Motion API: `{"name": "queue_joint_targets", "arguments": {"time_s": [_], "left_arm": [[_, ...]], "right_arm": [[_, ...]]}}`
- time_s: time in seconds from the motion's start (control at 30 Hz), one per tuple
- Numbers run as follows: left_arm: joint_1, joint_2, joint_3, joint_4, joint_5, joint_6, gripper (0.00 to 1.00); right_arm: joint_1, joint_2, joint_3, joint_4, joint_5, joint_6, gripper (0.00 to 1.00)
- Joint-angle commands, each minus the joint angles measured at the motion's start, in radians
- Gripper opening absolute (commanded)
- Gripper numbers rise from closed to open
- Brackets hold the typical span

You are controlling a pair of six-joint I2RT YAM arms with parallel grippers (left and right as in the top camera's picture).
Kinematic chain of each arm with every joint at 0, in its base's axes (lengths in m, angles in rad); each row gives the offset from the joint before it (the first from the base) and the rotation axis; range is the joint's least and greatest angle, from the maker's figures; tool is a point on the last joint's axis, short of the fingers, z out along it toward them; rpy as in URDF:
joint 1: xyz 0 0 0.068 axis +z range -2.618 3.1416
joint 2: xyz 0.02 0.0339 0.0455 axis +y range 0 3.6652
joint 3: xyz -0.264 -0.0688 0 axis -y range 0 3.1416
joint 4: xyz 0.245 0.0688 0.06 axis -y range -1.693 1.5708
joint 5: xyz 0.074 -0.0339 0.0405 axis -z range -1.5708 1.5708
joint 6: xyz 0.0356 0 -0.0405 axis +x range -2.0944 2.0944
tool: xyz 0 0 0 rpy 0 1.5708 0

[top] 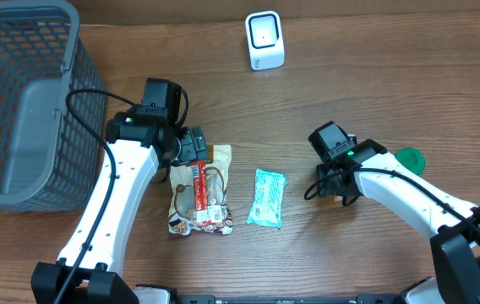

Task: Scan the item barcode
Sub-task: 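Move the right gripper left over the mint-green wipes pack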

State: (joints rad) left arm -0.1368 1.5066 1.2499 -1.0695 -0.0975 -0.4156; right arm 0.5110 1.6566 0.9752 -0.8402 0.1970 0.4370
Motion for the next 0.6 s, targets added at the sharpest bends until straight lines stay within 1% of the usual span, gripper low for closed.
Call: {"name": "queue_joint_targets", "arguments": {"time_s": [0.0, 0.07, 0.2, 0.3, 0.37, 0.43, 0.57], "left_arm": [[-0.001, 0.003, 0.013, 0.001, 0.005, -0.011, 1.00], [-0.001, 0.003, 0.013, 0.001, 0.005, -0.011, 1.00], [-0.001, 0.003, 0.013, 0.001, 0.005, -0.011, 1.00], [-0.001, 0.003, 0.013, 0.001, 0.005, -0.011, 1.00], [-0.001, 0.003, 0.013, 0.001, 0.005, -0.011, 1.00], [-0.001, 0.003, 0.013, 0.001, 0.005, -0.011, 1.00], [-0.001, 0.003, 0.013, 0.001, 0.005, -0.011, 1.00]], "right_arm": [[-0.002, -0.013, 0.062, -0.006, 0.003, -0.024, 0.67], [-0.002, -0.013, 0.114, -0.027, 0.003, -0.053, 0.70], [-0.002, -0.013, 0.255, -0.104, -0.029, -0.053, 0.72], [0.000, -0.013, 0.323, -0.123, -0.167, -0.052, 0.71], [0.000, -0.013, 0.327, -0.106, -0.292, -0.052, 0.69], [0.003, -0.010, 0.320, -0.103, -0.377, -0.045, 0.65], [0.032, -0.009, 0.277, -0.097, -0.404, -0.045, 0.65]]}}
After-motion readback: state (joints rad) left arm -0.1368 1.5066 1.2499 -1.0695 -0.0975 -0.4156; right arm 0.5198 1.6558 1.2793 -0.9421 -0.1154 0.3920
